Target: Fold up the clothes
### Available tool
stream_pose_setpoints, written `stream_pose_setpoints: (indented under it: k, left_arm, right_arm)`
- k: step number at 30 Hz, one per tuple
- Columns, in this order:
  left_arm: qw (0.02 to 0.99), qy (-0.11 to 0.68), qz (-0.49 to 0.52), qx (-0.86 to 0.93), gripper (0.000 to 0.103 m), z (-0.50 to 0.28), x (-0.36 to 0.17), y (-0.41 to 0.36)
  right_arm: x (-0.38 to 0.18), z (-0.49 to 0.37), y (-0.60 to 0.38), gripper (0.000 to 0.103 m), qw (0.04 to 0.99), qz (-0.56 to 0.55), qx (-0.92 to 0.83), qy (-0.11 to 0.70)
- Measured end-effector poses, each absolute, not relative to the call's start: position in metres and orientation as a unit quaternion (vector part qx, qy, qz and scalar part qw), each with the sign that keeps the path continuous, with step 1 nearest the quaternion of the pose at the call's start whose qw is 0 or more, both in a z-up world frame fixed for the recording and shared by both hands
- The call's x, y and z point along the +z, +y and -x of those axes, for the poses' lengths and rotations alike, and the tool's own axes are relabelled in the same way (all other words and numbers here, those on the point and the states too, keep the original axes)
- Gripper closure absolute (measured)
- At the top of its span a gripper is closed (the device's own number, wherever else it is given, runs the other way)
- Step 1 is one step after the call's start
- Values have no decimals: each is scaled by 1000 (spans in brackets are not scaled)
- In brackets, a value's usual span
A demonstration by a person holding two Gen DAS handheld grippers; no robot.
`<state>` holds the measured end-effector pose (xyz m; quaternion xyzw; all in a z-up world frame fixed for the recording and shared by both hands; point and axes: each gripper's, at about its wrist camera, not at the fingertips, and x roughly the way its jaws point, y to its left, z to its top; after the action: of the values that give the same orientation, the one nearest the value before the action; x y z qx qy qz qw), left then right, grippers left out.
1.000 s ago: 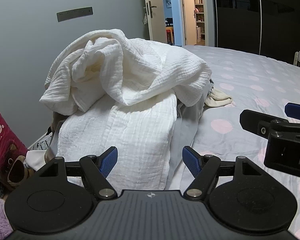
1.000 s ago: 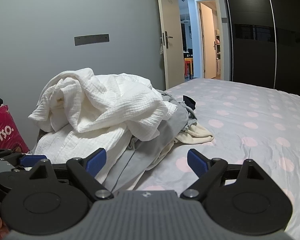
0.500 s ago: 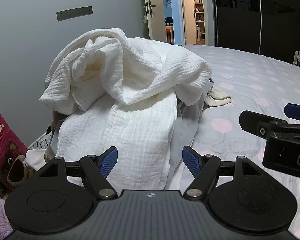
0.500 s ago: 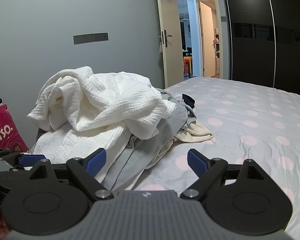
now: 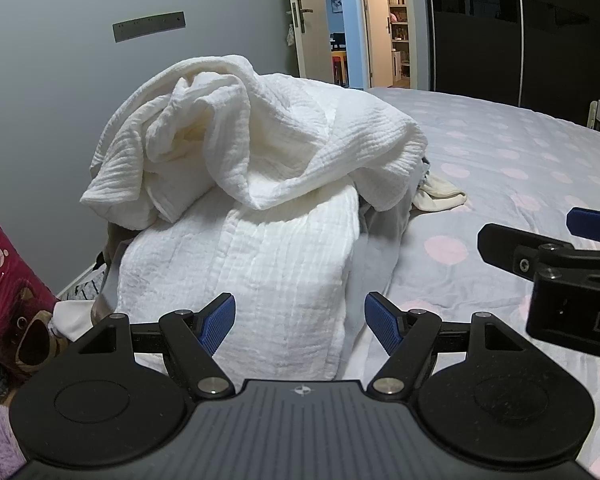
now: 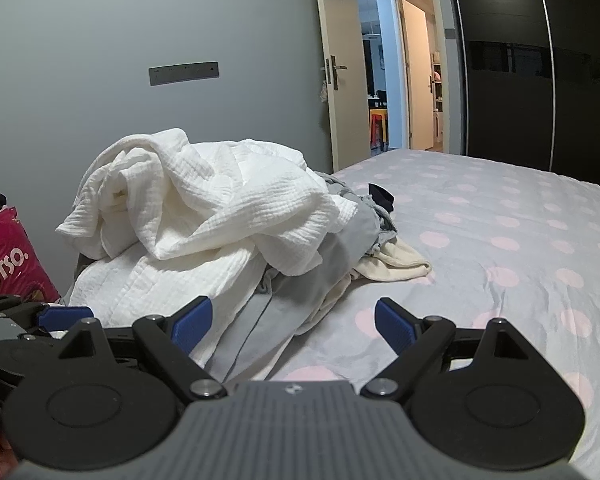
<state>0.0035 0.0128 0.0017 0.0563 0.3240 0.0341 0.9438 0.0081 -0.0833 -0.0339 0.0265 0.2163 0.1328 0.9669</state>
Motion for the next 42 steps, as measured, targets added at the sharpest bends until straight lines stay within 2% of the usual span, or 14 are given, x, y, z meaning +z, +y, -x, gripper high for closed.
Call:
stream_pose_setpoints:
  k: [10,22,24,25,26,27,28,29,30,31,32,33,42]
  left_arm:
    - [945,321,-65,22,34,-40,29,45]
    - [954,287,-89,24,34,-110,57,73]
    - [955,286,-76,31,37,-122,54,78]
    - [955,288,-71,33,44,-126,51,81]
    - [954,291,-65,33,55,-129,49,82]
    - [954,293,-60,33,60,-132,47,83]
    - [953,297,-55,29,69,-135,47,83]
    - [954,293,-56,26,79,-134,48,82]
    - [956,288,-58,23,82,-134,49,81]
    - [957,282,-60,20,89,-133,51,79]
    - [959,277,-62,17,96,-133,53,78]
    - [960,270,-68,14,96,-130,55,75]
    - [969,223,-61,-92,100,-84,86,23]
  right_arm:
    - [-24,-49,-76,15,958,-34,141,246]
    - [-14,-142,-31,18,946,-44,165,276]
    - [-18,-159,-22,18,942,-50,164,287]
    - [-20,-167,-18,20,941,-53,164,293]
    - [-23,-174,-14,25,939,-56,162,299]
    - [-25,-180,-11,35,937,-58,159,304]
    - [-28,-186,-8,39,936,-60,156,310]
    - [-29,-190,-7,51,935,-62,154,313]
    - [-29,-191,-7,64,935,-64,152,314]
    - [-30,-193,-7,72,935,-66,150,315]
    - [-29,-193,-7,90,936,-65,145,316]
    - [-27,-192,-8,96,937,-61,137,316]
    - [25,-143,-67,98,969,-32,30,243]
